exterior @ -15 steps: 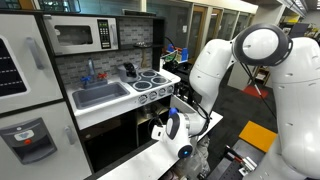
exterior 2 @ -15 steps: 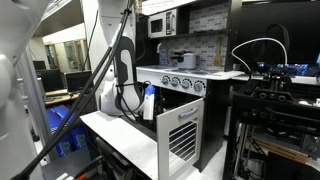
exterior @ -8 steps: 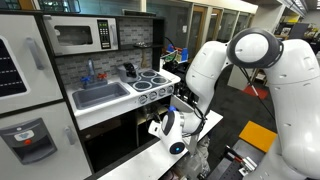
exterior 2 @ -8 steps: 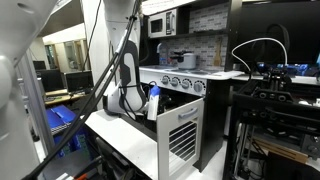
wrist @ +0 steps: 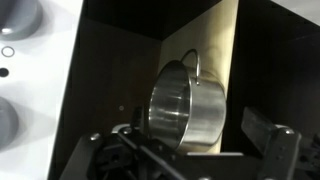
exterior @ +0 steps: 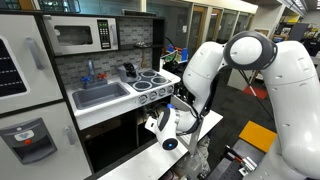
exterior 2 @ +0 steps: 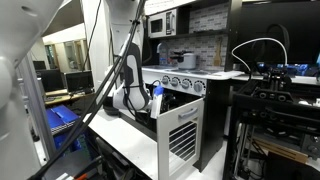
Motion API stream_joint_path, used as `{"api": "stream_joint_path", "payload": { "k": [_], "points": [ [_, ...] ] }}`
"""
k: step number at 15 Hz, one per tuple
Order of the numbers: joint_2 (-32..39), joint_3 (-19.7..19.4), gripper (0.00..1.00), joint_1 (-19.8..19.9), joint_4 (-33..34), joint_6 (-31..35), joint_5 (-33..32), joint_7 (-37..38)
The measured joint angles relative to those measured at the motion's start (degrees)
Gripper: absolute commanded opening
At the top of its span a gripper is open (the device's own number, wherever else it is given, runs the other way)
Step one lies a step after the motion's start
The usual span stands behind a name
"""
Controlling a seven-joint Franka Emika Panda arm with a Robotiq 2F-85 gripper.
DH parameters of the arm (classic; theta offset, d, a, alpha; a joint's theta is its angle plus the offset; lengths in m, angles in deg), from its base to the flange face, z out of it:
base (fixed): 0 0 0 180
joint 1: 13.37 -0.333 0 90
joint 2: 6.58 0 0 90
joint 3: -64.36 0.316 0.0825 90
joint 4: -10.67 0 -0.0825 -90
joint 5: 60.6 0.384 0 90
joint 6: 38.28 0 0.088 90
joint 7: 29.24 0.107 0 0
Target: Open the oven door, remove the silver pot from the oven and put it on the stove, close the oven door
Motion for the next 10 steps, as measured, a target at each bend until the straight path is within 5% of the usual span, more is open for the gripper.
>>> {"api": "stream_joint_path", "payload": {
  "k": [10],
  "points": [
    [2.3, -1.4, 1.0, 0.8, 6.7, 10.2, -0.1, 2.7]
  ]
}}
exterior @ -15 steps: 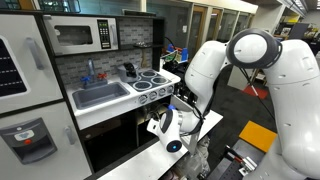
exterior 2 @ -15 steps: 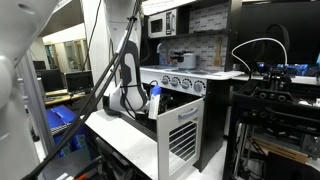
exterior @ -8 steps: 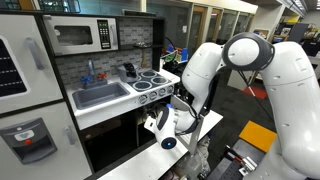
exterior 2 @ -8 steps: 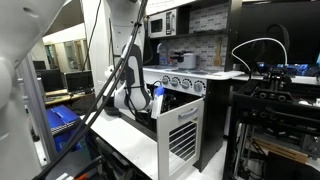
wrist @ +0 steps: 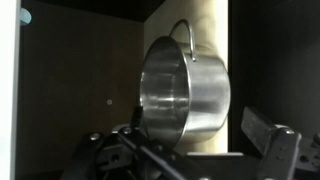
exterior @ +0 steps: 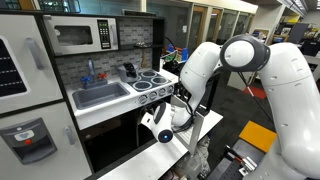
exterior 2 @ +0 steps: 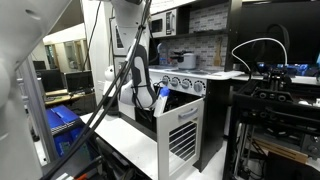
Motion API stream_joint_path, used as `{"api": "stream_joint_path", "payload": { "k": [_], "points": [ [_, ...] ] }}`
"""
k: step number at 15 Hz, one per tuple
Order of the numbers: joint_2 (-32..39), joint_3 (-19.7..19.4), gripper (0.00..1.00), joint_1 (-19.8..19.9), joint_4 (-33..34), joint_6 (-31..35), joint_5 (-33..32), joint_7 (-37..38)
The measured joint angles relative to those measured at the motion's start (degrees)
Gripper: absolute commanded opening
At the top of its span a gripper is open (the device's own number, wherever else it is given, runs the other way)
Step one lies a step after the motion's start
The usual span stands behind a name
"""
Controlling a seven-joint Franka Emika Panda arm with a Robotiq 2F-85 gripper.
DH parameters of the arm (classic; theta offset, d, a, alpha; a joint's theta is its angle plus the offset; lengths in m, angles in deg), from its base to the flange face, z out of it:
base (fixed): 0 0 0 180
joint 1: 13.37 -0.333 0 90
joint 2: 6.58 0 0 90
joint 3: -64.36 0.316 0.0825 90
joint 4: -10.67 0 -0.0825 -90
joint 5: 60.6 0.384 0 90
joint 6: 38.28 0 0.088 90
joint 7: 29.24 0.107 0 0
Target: Open the oven door, remove the silver pot from the oven and put it on the stove, close the oven door
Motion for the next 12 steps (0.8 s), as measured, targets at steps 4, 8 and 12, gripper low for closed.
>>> {"api": "stream_joint_path", "payload": {
  "k": [4, 8, 12],
  "points": [
    [0.0, -1.1, 1.0, 0.8, 2.0, 3.8, 0.0, 1.4],
    [0.0, -2.0, 0.91, 1.9, 3.3, 7.1, 0.0, 1.9],
    [0.0, -2.5, 0.52, 2.5, 4.0, 9.7, 0.0, 2.0]
  ]
}}
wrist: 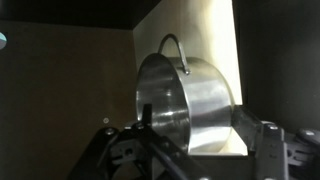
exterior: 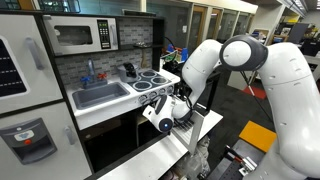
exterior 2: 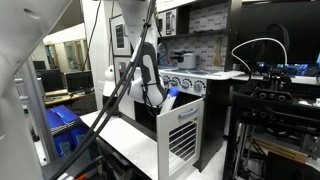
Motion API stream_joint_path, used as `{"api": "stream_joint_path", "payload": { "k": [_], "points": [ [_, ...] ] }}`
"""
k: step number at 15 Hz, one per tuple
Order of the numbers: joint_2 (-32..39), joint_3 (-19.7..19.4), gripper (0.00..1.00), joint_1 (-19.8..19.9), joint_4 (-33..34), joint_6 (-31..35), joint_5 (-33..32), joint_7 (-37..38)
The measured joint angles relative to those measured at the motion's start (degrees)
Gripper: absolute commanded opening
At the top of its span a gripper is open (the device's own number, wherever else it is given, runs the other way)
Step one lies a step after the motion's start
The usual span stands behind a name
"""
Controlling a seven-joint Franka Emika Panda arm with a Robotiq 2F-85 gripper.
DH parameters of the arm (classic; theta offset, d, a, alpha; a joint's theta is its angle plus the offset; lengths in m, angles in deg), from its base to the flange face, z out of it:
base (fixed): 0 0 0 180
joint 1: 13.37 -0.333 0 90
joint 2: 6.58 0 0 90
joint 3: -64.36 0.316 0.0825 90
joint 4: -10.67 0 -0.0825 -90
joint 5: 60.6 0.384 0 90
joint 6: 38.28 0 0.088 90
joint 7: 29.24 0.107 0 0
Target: Open the oven door, remove the silver pot from the oven and put it on the stove, close the oven door
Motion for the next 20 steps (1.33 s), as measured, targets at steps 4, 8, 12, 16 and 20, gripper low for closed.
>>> {"api": "stream_joint_path", "payload": {
  "k": [4, 8, 12, 16, 20],
  "points": [
    [0.0, -0.1, 0.23, 0.2, 0.4, 1.8, 0.0, 0.1],
    [0.0, -0.1, 0.01, 0.3, 0.9, 3.2, 0.0, 0.1],
    [0.0, -0.1, 0.01, 0.4, 1.0, 3.9, 0.0, 0.2],
    [0.0, -0.1, 0.01, 0.4, 1.1, 4.8, 0.0, 0.3],
    [-0.9, 0.0, 0.01, 0.4, 1.1, 7.9, 0.1, 0.4]
  ]
}}
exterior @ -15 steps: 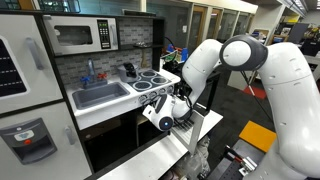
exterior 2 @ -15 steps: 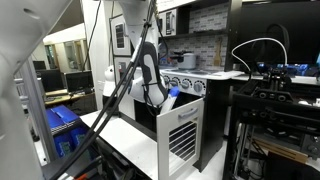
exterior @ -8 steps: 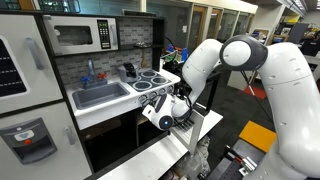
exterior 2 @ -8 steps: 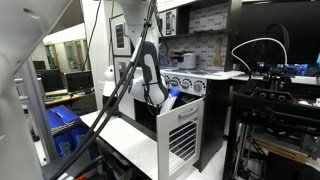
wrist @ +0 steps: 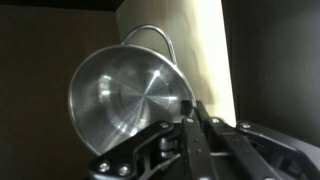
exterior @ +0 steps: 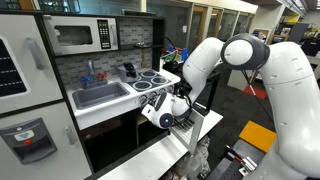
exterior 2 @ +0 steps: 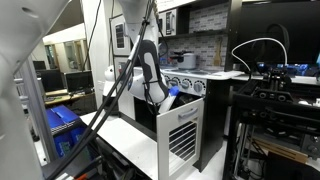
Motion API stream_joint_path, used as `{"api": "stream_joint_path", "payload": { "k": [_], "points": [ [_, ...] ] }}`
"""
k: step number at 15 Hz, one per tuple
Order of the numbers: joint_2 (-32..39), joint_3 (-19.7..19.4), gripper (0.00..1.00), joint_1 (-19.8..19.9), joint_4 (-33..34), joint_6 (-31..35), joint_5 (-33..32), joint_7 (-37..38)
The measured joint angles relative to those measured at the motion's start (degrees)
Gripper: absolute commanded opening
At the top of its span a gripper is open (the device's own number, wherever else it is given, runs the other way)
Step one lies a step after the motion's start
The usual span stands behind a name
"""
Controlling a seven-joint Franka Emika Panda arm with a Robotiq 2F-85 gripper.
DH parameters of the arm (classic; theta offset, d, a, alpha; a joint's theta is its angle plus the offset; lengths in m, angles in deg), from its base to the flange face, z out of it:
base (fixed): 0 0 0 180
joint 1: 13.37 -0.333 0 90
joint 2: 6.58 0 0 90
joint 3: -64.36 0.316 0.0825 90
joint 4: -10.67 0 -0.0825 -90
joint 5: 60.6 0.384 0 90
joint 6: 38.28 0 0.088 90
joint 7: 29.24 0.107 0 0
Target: Open the oven door, remove the silver pot from the oven and put it on the stove, close the oven door
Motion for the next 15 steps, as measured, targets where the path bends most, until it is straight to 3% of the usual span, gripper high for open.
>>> {"api": "stream_joint_path", "payload": {
  "k": [9, 15],
  "points": [
    [-6.7, 0.1, 0.01, 1.3, -2.5, 14.1, 4.0, -1.3],
    [-9.2, -1.2, 0.01, 1.8, -5.9, 24.4, 13.6, -10.7]
  ]
}}
